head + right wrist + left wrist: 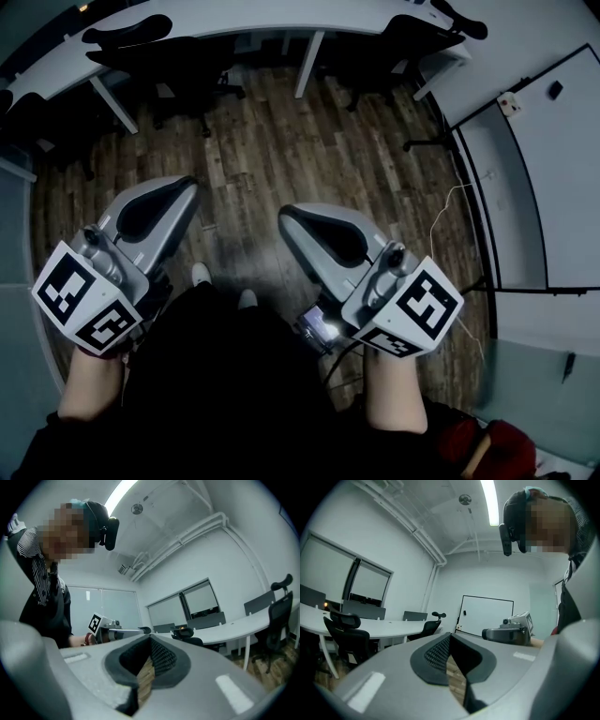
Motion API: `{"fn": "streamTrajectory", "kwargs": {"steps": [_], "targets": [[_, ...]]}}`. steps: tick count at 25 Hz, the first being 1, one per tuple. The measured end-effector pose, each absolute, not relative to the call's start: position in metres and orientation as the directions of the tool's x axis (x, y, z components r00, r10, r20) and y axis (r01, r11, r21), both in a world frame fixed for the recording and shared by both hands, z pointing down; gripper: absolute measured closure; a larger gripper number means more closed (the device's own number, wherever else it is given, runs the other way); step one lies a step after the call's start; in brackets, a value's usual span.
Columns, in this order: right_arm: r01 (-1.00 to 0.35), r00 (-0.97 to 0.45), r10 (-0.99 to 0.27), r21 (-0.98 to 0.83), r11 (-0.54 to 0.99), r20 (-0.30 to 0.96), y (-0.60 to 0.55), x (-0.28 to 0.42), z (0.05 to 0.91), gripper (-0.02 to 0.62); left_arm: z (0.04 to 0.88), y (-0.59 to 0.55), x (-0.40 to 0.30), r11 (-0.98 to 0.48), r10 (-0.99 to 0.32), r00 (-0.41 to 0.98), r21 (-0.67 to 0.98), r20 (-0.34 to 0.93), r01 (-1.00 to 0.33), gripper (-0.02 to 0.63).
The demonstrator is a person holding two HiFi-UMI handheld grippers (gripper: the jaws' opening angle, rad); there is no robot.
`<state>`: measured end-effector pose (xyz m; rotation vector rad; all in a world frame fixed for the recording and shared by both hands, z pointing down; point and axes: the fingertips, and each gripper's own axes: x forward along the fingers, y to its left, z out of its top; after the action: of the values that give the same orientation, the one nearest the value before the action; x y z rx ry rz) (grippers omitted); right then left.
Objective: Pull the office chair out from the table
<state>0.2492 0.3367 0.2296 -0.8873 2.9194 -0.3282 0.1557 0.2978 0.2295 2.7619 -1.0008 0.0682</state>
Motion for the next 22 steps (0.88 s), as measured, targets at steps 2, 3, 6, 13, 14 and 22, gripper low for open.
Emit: {"fn": "streamTrajectory", "kwargs": {"steps": [2,3,6,13,14,22], "targets": [[-0.537,-0.834,-0.552,-0.221,0.814,-0.007,0.336,0.249,0.230,0.595,0.232,0.297,0.155,-0.744,-0.634,0.766,0.182,0.109,-0.642,0.603],[-0.535,-0.836,-0.549,-0.218,0.817,-0.005,0.335,0.248,0.231,0.594,0.234,0.296,0.155,-0.742,-0.636,0.764,0.183,0.111,-0.645,0.603],[-0.530,-0.841,-0.542,-0.207,0.822,0.000,0.327,0.243,0.233,0.594,0.237,0.285,0.153,-0.740,-0.640,0.760,0.178,0.112,-0.649,0.603],[-0.545,-0.832,-0.554,-0.213,0.811,0.018,0.278,0.212,0.234,0.594,0.237,0.232,0.126,-0.753,-0.625,0.774,0.186,0.097,-0.631,0.603],[-0.545,-0.832,-0.554,-0.213,0.811,0.021,0.270,0.206,0.234,0.595,0.236,0.223,0.121,-0.754,-0.624,0.776,0.189,0.097,-0.630,0.603],[-0.564,-0.821,-0.569,-0.205,0.800,0.041,0.201,0.156,0.228,0.595,0.232,0.151,0.071,-0.763,-0.612,0.786,0.193,0.088,-0.617,0.604]]}}
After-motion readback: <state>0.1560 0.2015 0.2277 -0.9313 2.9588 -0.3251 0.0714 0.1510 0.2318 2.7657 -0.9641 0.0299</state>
